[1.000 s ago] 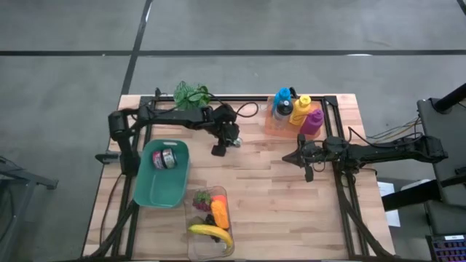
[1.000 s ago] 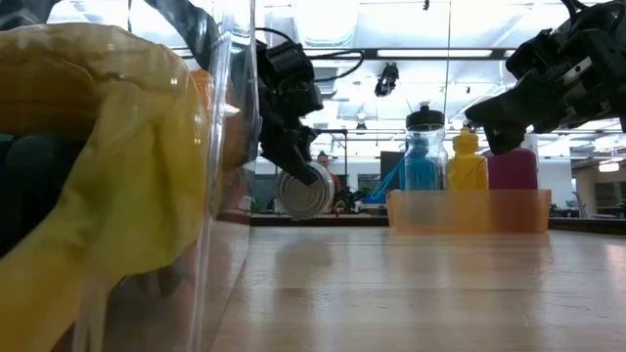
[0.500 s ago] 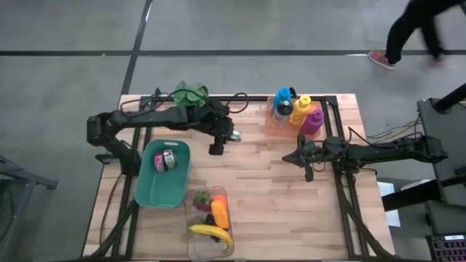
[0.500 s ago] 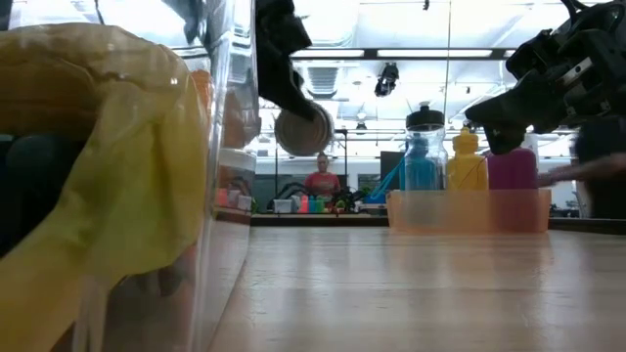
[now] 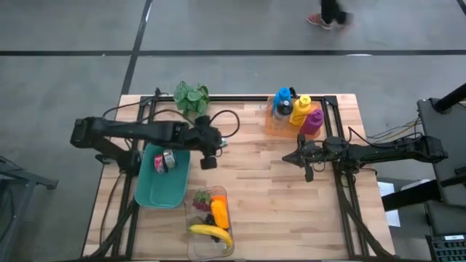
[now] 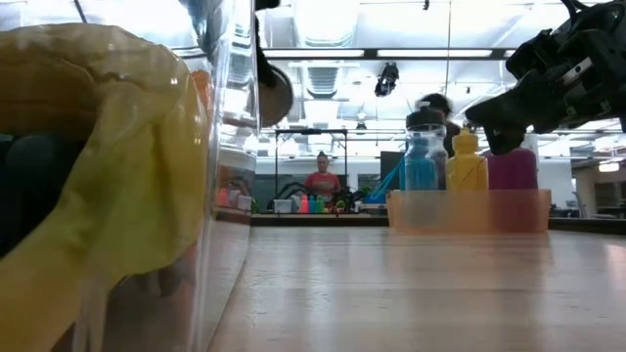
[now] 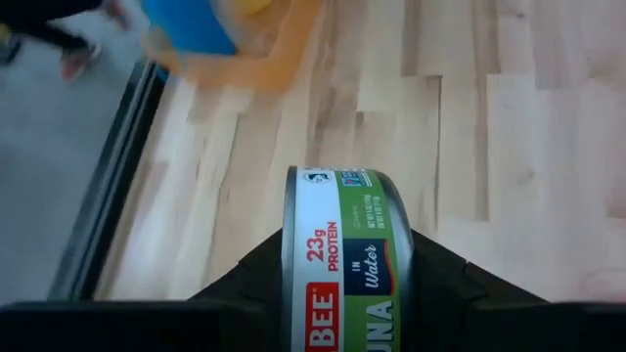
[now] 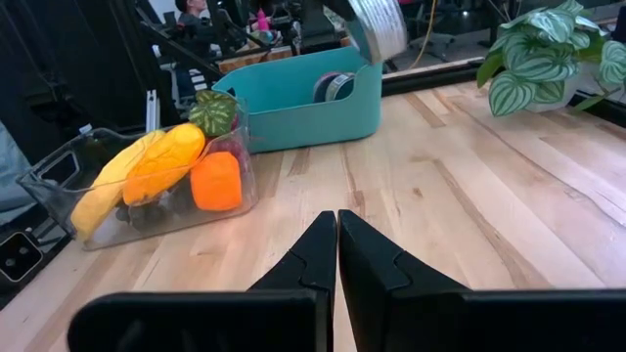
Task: Pick & Place Food Item
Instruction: Put the green tuna can into the blue bin
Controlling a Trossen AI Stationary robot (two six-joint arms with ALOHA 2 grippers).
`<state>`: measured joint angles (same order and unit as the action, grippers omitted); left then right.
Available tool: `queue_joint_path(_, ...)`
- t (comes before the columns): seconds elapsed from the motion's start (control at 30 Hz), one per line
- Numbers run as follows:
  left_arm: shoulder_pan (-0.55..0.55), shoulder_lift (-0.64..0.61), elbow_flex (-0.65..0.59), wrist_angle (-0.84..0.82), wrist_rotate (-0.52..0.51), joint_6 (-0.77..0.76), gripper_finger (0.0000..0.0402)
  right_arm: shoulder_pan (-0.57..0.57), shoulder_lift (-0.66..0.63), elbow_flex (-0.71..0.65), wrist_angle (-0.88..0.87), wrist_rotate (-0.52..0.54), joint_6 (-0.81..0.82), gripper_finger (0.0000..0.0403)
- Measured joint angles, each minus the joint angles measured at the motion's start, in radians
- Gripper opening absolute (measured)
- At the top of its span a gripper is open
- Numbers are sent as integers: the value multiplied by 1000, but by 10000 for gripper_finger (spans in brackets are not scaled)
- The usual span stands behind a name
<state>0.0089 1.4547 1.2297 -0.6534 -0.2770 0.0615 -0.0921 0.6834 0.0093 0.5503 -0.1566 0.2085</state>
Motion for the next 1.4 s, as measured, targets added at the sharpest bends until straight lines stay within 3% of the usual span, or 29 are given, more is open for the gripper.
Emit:
queue_joint_path(0.27,-99,-57,0,-195,-91,-368,139,0,0,0,1,0,0,12)
queue_joint_path(0.8,-189,-204,0,-585,-97,-1057,140,0,0,0,1,0,0,12)
queue_joint_path(1.03,-203,-233,-2,-756,-10,-1354,140,0,0,0,1,0,0,12)
queue_joint_path(1.27,-204,-235,-49,-772,59,-1599,140,0,0,0,0,0,0,12)
queue_joint_path(1.4,-204,-235,-101,-753,166,-1758,140,0,0,0,0,0,0,12)
